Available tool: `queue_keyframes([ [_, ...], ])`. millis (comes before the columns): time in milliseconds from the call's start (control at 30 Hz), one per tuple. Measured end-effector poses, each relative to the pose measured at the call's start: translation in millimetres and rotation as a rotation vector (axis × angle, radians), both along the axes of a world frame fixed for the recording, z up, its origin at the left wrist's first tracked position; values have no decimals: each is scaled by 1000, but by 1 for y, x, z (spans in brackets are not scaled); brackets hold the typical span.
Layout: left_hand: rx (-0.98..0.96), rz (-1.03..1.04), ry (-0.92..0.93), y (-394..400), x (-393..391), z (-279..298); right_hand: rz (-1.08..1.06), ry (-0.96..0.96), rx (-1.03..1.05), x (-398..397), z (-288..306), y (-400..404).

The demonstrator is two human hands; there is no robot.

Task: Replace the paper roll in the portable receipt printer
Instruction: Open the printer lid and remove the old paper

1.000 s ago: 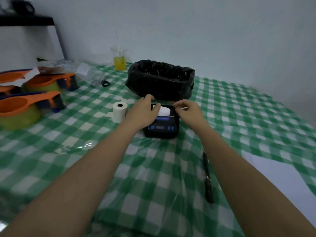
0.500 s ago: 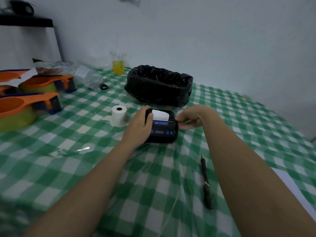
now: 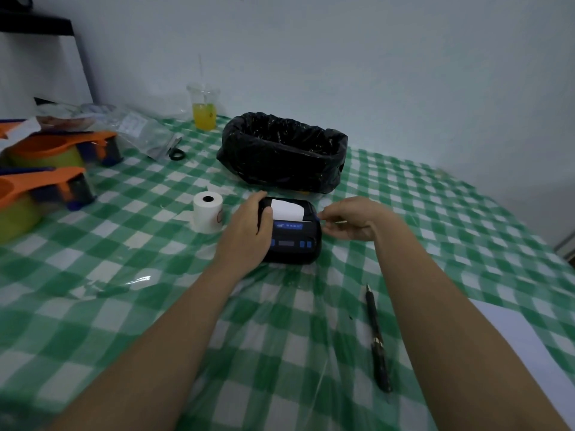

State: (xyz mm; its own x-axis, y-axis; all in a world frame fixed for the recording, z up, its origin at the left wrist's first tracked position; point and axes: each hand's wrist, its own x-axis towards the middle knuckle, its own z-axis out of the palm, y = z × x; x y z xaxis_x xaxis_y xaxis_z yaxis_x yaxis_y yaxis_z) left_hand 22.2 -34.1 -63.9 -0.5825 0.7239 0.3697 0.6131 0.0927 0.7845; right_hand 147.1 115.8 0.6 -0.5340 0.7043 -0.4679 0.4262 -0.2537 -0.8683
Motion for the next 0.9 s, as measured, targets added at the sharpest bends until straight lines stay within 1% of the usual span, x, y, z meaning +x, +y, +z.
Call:
queue_keyframes([
  [167, 5, -1, -36, -1, 0, 1, -77, 58, -173, -4, -7, -1],
  [233, 12, -5, -50, -1, 0, 1, -87, 84, -196, -4, -8, -2],
  [433, 17, 5, -34, 0, -1, -1, -73, 141, -121, -4, -10, -4],
  [567, 65, -6, -64, 1, -3, -1, -84, 160, -89, -4, -8, -8],
  [600, 71, -9, -70, 1, -3, -1, -78, 149, -54, -4, -8, -10],
  [633, 75, -15, -74, 1, -3, -1, -71, 132, 13, -4, -7, -13],
  [667, 78, -21, -78, 1, -3, -2, -62, 114, 123, -3, -8, -16],
  [767, 80, -29, -90, 2, -4, -3, -30, 98, 579, 2, -19, -33],
  [800, 80, -26, -93, 2, -4, -3, -35, 106, 703, 4, -25, -39],
  [900, 85, -21, -97, 3, -3, -3, -63, 96, 989, 7, -35, -50],
])
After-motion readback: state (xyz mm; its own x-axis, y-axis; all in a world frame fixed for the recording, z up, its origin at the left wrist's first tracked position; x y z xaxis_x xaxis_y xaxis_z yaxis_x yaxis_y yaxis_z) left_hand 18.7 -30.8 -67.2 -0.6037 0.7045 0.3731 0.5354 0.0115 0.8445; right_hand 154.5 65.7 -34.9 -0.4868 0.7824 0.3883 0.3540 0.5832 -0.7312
